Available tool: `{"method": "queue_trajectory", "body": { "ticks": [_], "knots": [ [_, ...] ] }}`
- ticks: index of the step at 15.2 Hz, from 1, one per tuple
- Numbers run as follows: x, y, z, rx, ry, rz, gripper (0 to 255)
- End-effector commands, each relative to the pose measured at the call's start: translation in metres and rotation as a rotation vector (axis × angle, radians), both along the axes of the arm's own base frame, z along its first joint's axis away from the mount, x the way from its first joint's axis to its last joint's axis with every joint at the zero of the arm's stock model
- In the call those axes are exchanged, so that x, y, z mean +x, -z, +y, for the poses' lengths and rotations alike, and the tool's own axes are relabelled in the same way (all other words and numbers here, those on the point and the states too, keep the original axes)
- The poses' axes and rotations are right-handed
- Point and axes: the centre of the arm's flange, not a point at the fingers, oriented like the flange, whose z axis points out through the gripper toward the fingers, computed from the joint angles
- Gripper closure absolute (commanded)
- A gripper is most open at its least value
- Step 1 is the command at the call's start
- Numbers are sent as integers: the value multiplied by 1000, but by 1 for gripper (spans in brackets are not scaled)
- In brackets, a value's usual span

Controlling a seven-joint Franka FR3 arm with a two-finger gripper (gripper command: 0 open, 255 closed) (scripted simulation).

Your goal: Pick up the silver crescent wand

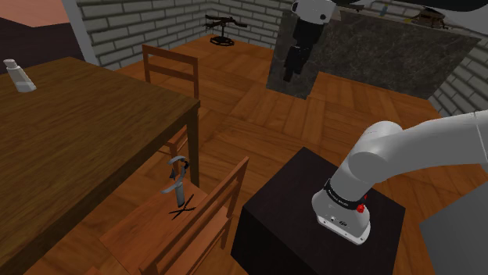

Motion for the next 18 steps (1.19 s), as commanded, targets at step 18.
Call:
{"method": "queue_trajectory", "body": {
  "ticks": [18],
  "knots": [
    [103,105,185,-149,-348,-33,0]
  ]
}}
